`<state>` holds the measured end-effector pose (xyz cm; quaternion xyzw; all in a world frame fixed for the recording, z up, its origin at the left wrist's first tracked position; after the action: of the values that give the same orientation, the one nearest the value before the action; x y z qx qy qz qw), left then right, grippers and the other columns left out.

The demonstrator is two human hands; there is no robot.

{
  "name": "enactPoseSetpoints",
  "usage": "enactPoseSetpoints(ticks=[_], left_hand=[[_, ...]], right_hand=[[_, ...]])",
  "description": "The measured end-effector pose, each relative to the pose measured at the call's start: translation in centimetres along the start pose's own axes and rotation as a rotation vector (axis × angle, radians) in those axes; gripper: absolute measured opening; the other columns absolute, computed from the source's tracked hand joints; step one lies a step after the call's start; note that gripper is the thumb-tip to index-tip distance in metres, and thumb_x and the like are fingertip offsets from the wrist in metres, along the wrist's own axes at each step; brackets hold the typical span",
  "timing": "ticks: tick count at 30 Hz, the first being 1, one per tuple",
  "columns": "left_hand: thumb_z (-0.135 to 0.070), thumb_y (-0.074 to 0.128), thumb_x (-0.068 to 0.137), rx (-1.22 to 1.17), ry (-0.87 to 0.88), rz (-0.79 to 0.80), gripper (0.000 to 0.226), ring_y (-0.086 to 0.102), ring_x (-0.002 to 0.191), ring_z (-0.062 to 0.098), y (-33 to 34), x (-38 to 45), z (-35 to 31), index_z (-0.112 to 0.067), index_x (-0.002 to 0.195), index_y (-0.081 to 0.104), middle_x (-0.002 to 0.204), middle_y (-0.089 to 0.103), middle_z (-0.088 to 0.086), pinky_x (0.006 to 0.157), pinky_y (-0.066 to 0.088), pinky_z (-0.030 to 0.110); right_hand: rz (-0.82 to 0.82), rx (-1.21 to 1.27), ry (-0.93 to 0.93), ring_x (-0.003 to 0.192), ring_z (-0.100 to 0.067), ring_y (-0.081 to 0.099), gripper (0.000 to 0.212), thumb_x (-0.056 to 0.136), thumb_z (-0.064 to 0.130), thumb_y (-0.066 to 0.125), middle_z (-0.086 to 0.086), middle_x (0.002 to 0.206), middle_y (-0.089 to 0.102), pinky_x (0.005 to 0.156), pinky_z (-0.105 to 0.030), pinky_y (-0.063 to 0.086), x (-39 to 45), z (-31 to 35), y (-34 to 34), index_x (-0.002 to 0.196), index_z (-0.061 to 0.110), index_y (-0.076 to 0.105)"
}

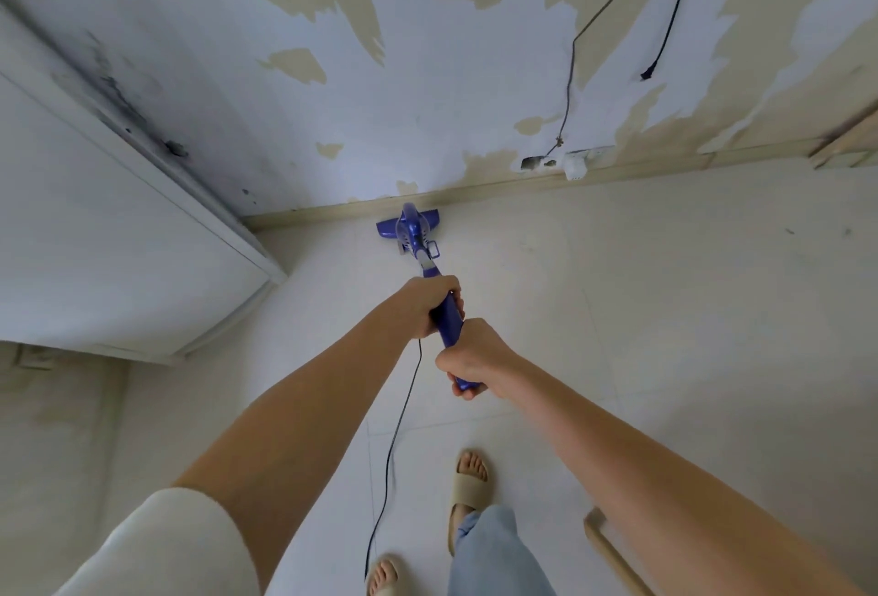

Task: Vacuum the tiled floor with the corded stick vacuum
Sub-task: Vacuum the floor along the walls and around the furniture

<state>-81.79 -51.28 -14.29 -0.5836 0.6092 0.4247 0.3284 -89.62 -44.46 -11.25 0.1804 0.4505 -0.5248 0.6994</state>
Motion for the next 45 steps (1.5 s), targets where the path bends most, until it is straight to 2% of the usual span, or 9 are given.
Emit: enactPoseSetpoints(ticks=[7,11,14,25,31,36,40,43,45], left_hand=[[0.002,0.052,0.089,0.056,0.001,-0.024,0.012,0.047,0.058,0.016,-0.6,1.3,-2.6,-0.005,0.081,0.047,0.067,0.050,0.009,0.060,0.046,0.026],[0.002,0.051,0.088,0.062,0.002,-0.046,0.010,0.047,0.059,0.016,-0.8,0.8,-1.0,-0.004,0.082,0.048,0.068,0.050,0.009,0.062,0.047,0.026],[0.003,0.051,0.089,0.037,0.007,-0.040,0.011,0.047,0.059,0.017,-0.5,0.4,0.9,-0.004,0.082,0.048,0.068,0.050,0.010,0.062,0.047,0.026],[0.000,0.049,0.092,0.072,-0.046,0.212,0.021,0.045,0.059,0.017,1.5,-6.7,8.2,-0.008,0.073,0.046,0.065,0.047,0.007,0.059,0.045,0.026],[0.004,0.047,0.090,0.205,-0.032,0.300,0.030,0.045,0.058,0.018,-1.7,-12.6,13.8,-0.008,0.062,0.045,0.054,0.048,0.006,0.061,0.044,0.026],[0.001,0.050,0.085,0.447,-0.058,0.357,0.024,0.050,0.055,0.017,-6.1,-16.0,18.0,-0.007,0.063,0.047,0.061,0.050,0.005,0.052,0.047,0.024],[-0.001,0.058,0.078,0.614,-0.102,0.384,0.010,0.054,0.075,0.020,-10.2,-17.6,19.5,-0.007,0.073,0.051,0.074,0.056,0.008,0.068,0.052,0.026],[-0.003,0.055,0.087,0.685,-0.127,0.359,0.020,0.053,0.056,0.015,-13.3,-18.4,19.5,-0.008,0.069,0.050,0.056,0.054,0.005,0.052,0.050,0.022],[-0.005,0.056,0.090,0.716,-0.122,0.339,0.020,0.053,0.050,0.014,-14.4,-18.9,19.2,-0.008,0.071,0.050,0.058,0.054,0.005,0.050,0.049,0.022]], right_hand=[[0.056,0.055,-0.033,0.043,-0.014,0.055,0.027,0.082,-0.003,0.052,-0.008,0.067,0.054,0.037,-0.018,0.042,1.9,1.7,-0.3,0.108,0.002,0.048],[0.031,0.014,-0.019,0.043,-0.014,0.054,0.032,0.081,-0.004,0.049,-0.009,0.071,0.054,0.037,-0.019,0.042,1.3,0.7,0.7,0.113,0.001,0.048],[-0.005,-0.041,-0.015,0.045,-0.015,0.054,0.027,0.081,-0.003,0.046,-0.009,0.077,0.053,0.039,-0.023,0.042,0.0,-0.8,1.2,0.107,0.004,0.045],[-0.151,-0.172,0.038,0.043,-0.014,0.051,0.026,0.084,-0.003,0.044,-0.009,0.068,0.053,0.039,-0.022,0.039,-10.1,-5.9,1.6,0.109,0.002,0.046],[-0.194,-0.025,0.091,0.045,-0.015,0.047,0.021,0.083,-0.006,0.040,-0.009,0.064,0.049,0.041,-0.021,0.036,-17.4,-8.6,8.1,0.101,0.003,0.047],[-0.225,0.155,0.078,0.043,-0.014,0.052,0.014,0.083,-0.003,0.042,-0.007,0.062,0.052,0.040,-0.022,0.040,-22.3,-10.1,15.4,0.093,0.004,0.049],[-0.207,0.438,0.022,0.045,-0.016,0.053,0.011,0.085,-0.002,0.048,-0.008,0.066,0.051,0.036,-0.018,0.042,-24.1,-9.9,21.8,0.096,0.003,0.048],[-0.197,0.630,0.002,0.047,-0.018,0.053,0.010,0.085,-0.005,0.048,-0.009,0.068,0.048,0.036,-0.019,0.044,-23.3,-9.2,25.8,0.089,0.004,0.047],[-0.198,0.705,0.008,0.049,-0.018,0.052,0.011,0.084,-0.007,0.049,-0.010,0.070,0.048,0.036,-0.018,0.044,-22.2,-8.9,27.2,0.087,0.004,0.047]])
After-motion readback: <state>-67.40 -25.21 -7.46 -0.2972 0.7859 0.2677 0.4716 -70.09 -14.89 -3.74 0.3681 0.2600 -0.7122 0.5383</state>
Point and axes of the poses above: each hand's wrist, its own x-axis towards the middle knuckle, its own y-axis out of the palm, z = x × y, the point moved 2 cm from there along x, towards the middle knuckle
